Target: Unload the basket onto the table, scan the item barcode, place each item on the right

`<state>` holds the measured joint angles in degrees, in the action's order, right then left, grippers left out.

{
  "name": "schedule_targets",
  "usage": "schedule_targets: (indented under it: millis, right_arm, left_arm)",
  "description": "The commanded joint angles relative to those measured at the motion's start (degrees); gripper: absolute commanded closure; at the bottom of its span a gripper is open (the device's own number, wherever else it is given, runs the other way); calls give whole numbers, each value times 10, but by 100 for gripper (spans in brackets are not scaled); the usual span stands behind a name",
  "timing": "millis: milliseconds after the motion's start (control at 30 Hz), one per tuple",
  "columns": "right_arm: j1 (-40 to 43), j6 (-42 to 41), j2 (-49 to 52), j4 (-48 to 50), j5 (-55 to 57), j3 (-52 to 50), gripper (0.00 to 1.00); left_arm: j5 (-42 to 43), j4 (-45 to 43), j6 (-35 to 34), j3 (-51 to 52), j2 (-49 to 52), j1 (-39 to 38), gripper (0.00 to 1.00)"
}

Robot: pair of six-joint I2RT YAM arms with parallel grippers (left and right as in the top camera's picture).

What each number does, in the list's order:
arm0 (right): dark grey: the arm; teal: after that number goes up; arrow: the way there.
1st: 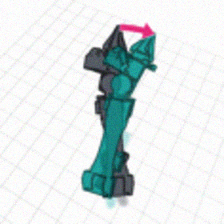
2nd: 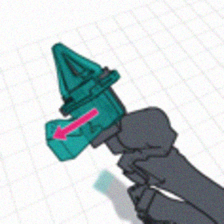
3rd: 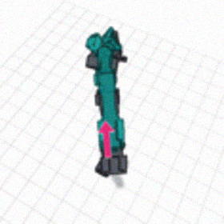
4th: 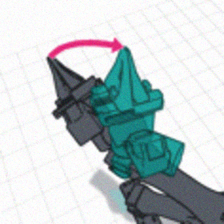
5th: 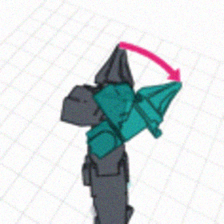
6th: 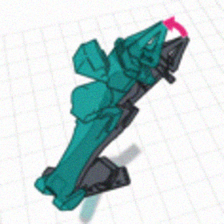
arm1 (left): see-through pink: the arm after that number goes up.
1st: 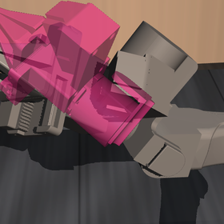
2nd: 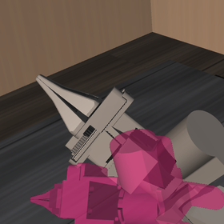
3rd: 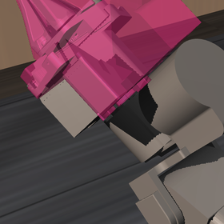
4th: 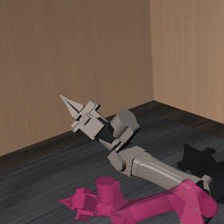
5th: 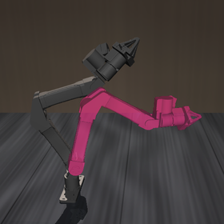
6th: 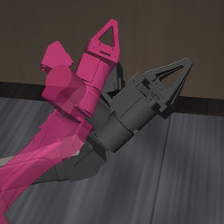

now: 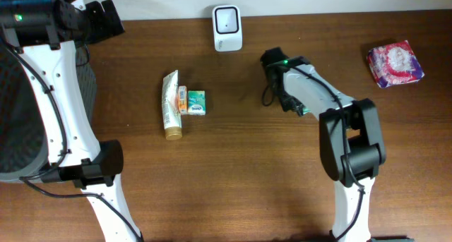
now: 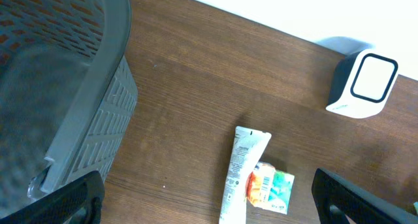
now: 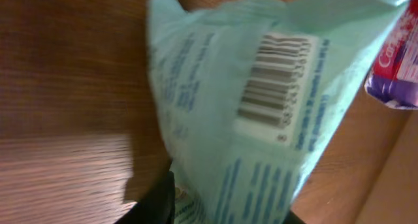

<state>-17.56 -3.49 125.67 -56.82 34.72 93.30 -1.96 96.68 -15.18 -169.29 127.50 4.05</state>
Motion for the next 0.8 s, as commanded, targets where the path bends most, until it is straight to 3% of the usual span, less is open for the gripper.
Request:
schedule_targets:
  millis: [0,100,167,267,333,367,400,467,533,567,600,633,667,733,767]
  right_arm:
    - [-80,0,2,9,16,-3,39]
    - [-163,31,2,19,20,12,17]
    - [-202,59,2,19,20,44,12]
    - [-190,37,2,4,16,106,7]
    - [-109,13,2,-40,-124,191,1]
    - [-60,13,2,-53,-223,203,7]
    - [5,17,3,-80,-351,203,23]
    - [76,17,4,-121,-460,202,39]
    - [147,17,5,-133,-554,193,37]
    - [174,17,5,-116,-610,167,5]
    - [179,17,5,-98,-618,149,0]
    - [179,9,5,-60,-620,116,46]
    - [178,-30,5,-15,-623,76,61]
    - [178,-80,6,71,-634,-2,58]
    - [176,-80,7,127,-689,-44,48]
  left_arm:
    - [-4,0,7,-5,-11,1,1]
    - [-4,0,7,-5,-11,1,1]
    - [-4,0,7,-5,-11,1,1]
    - [-4,0,7,-5,-11,1,1]
    - [-4,0,7,-5,-11,1,1]
    - [-4,0,7,-5,-11,1,1]
    - [-4,0,7,-5,-11,1,1]
    - [-4,0,7,-5,-11,1,1]
    - [-4,0,7,-5,-11,1,1]
    - [-4,0,7,-5,-11,1,1]
    - [-4,0,7,-5,-11,1,1]
    - [-4,0,7,-5,-11,1,1]
    - [-4,0,7,-5,-11,1,1]
    - [-4,0,7,-5,-11,1,1]
    - [-4,0,7,-5,-11,1,1]
